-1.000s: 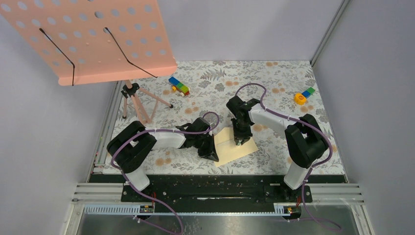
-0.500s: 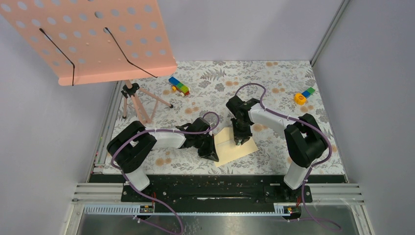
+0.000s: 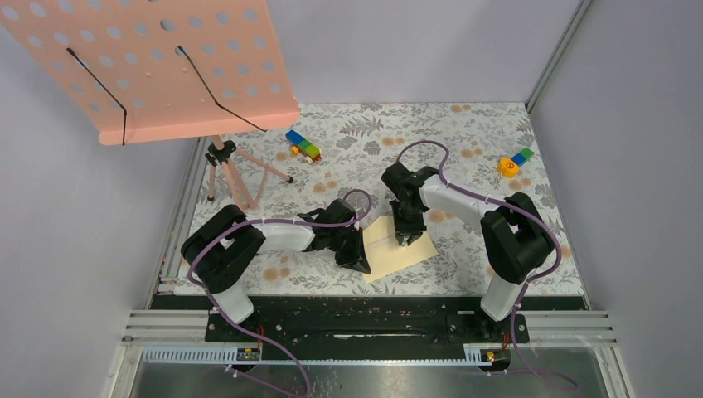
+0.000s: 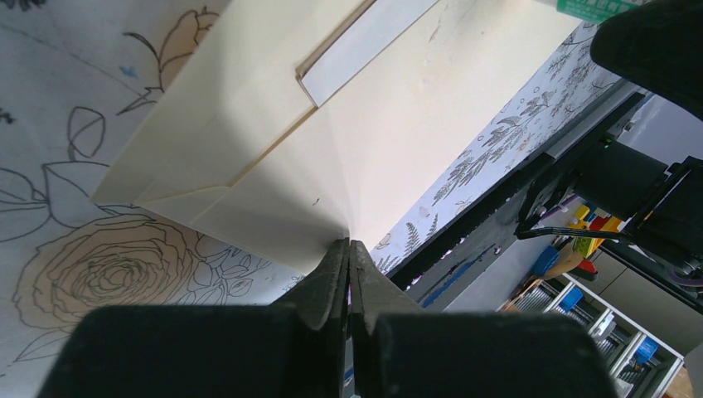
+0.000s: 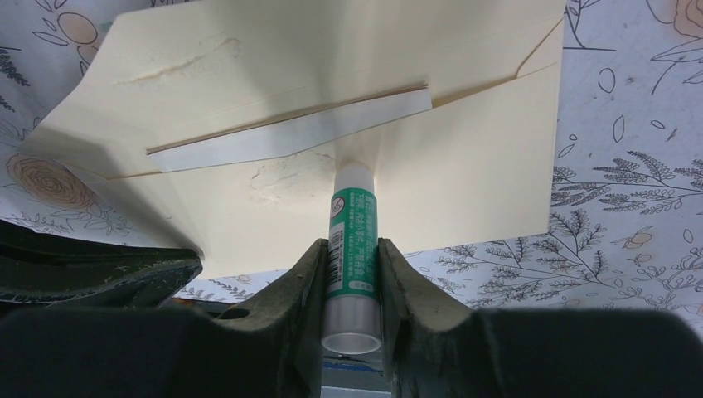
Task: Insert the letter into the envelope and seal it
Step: Paint the envelope at the center of the board, then place the solid glue at the center of the board, then seal the envelope flap on the envelope.
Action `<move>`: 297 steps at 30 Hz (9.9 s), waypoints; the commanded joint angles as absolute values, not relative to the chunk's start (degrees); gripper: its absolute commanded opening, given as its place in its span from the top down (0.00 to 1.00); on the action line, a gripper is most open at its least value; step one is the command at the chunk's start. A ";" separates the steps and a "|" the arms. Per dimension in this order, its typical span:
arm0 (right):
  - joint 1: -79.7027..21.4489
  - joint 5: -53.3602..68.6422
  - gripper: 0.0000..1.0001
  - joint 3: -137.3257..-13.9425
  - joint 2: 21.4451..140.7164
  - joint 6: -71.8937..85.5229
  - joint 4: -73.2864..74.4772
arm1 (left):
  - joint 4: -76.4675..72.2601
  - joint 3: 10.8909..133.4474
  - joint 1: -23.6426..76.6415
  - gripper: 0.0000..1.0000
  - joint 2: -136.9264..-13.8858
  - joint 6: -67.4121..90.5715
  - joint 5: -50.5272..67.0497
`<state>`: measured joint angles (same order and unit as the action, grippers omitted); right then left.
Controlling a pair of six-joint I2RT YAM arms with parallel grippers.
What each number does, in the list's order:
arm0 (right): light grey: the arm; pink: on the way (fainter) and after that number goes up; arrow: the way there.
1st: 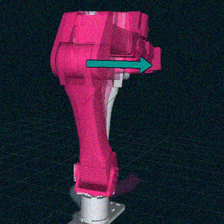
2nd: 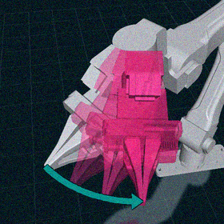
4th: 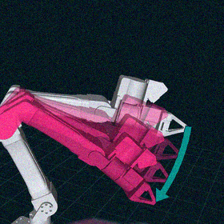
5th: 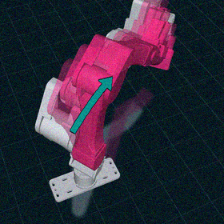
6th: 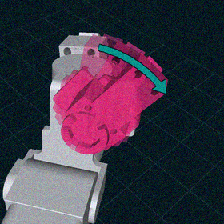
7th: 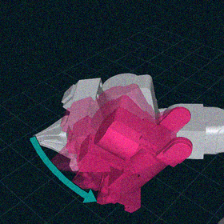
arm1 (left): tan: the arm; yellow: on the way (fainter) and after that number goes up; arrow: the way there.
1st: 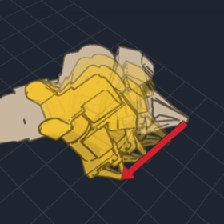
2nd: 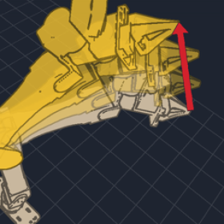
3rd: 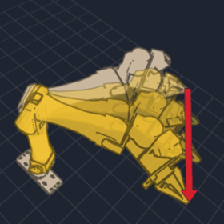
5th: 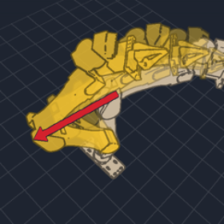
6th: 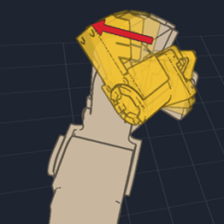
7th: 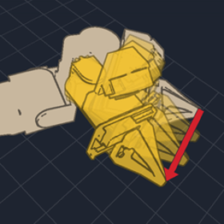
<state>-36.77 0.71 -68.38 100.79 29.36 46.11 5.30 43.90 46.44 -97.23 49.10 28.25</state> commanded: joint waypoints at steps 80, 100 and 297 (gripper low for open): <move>-41.36 1.94 1.00 -71.15 103.78 29.47 45.13 | 1.88 43.46 47.67 1.00 -99.08 51.18 26.93; -43.21 -4.11 1.00 -75.85 107.59 30.39 46.58 | 1.67 42.77 47.64 1.00 -98.05 51.02 27.17; -24.09 26.84 1.00 -28.85 96.08 55.69 -6.13 | 11.53 63.61 44.45 1.00 -104.88 48.64 28.04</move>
